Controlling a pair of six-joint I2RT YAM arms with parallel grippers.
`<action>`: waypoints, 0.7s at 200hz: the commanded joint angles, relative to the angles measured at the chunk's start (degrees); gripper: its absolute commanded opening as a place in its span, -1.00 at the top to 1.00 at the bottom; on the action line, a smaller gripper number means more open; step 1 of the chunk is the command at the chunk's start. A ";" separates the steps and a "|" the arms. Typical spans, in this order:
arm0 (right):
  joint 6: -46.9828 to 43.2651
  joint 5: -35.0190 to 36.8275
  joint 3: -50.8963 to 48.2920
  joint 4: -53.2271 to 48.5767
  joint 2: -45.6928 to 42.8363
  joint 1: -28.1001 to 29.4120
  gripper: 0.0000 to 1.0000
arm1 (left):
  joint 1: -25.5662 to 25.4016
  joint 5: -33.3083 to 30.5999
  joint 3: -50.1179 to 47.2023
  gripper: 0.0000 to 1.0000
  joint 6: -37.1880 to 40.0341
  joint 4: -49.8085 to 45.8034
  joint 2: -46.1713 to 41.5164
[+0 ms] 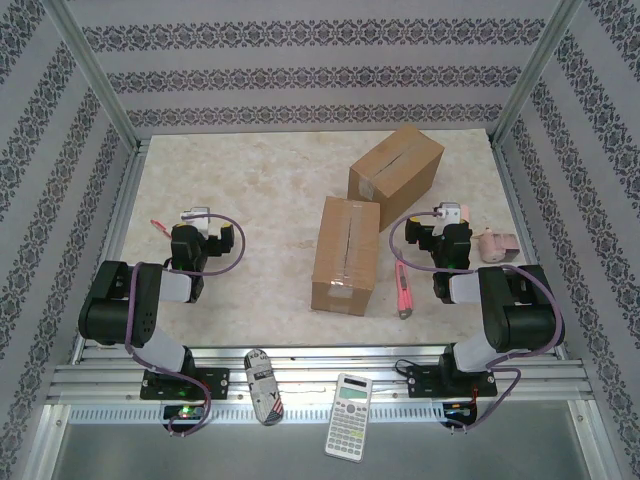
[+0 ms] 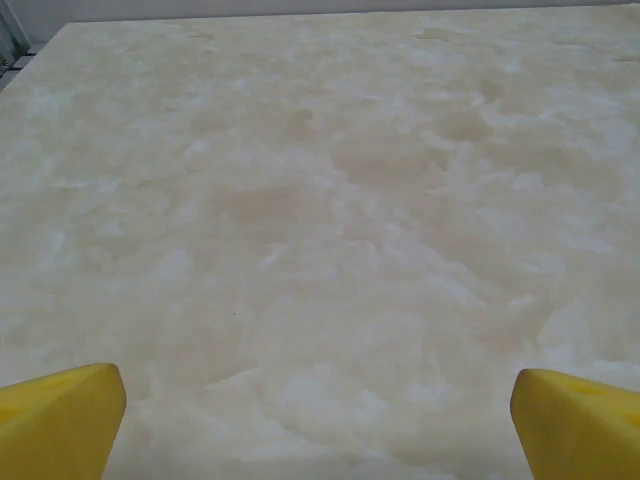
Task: Unpack the express box
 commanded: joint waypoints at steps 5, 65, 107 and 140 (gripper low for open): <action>-0.43 -1.21 1.15 2.52 0.57 -0.39 -0.95 | 0.52 0.86 0.75 -0.99 0.76 2.81 0.79; -0.44 -1.78 1.37 2.29 0.57 -0.46 -0.95 | 0.52 0.87 0.67 -0.99 0.73 2.88 0.79; -0.51 -1.97 1.32 2.30 0.60 -0.47 -0.95 | 0.52 0.61 0.76 -0.99 0.56 2.67 0.78; -0.46 -1.94 1.32 2.21 0.62 -0.47 -0.95 | 0.52 0.56 0.81 -0.99 0.57 2.67 0.75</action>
